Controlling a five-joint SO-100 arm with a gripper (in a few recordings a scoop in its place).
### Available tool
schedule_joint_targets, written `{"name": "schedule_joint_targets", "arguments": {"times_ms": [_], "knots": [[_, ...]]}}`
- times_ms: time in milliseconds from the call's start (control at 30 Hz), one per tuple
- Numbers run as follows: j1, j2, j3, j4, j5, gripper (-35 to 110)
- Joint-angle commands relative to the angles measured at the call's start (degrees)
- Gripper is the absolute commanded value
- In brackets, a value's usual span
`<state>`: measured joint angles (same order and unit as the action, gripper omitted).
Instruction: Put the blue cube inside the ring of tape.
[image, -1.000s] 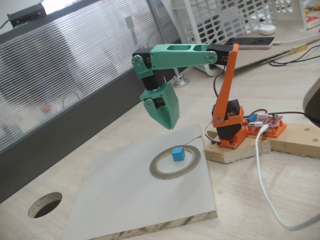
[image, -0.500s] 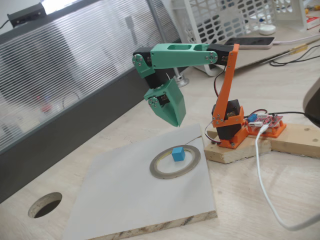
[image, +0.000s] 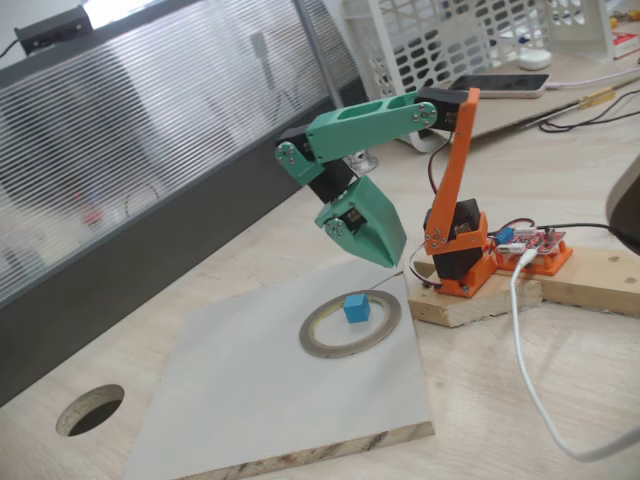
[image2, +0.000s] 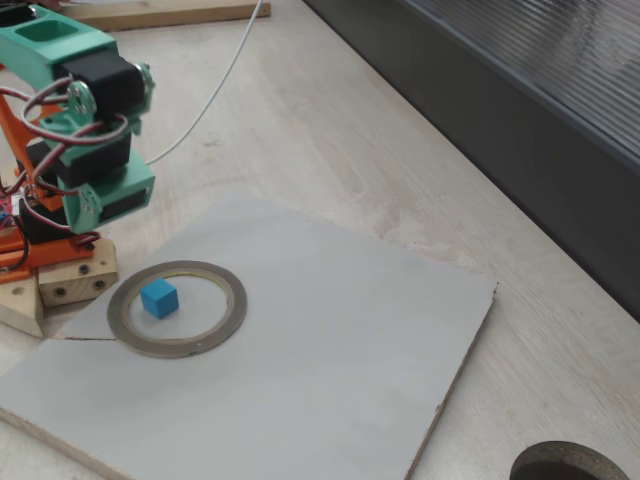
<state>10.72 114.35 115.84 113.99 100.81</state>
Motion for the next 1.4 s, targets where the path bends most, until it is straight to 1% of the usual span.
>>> {"name": "schedule_joint_targets", "arguments": {"times_ms": [0,400,633,1367], "knots": [[0.62,6.5,0.88,1.05,0.26,3],[0.62,8.7,1.05,1.05,0.26,3],[0.53,8.88,9.4,0.88,0.26,3],[0.53,8.09,9.49,0.79,0.26,3]]}}
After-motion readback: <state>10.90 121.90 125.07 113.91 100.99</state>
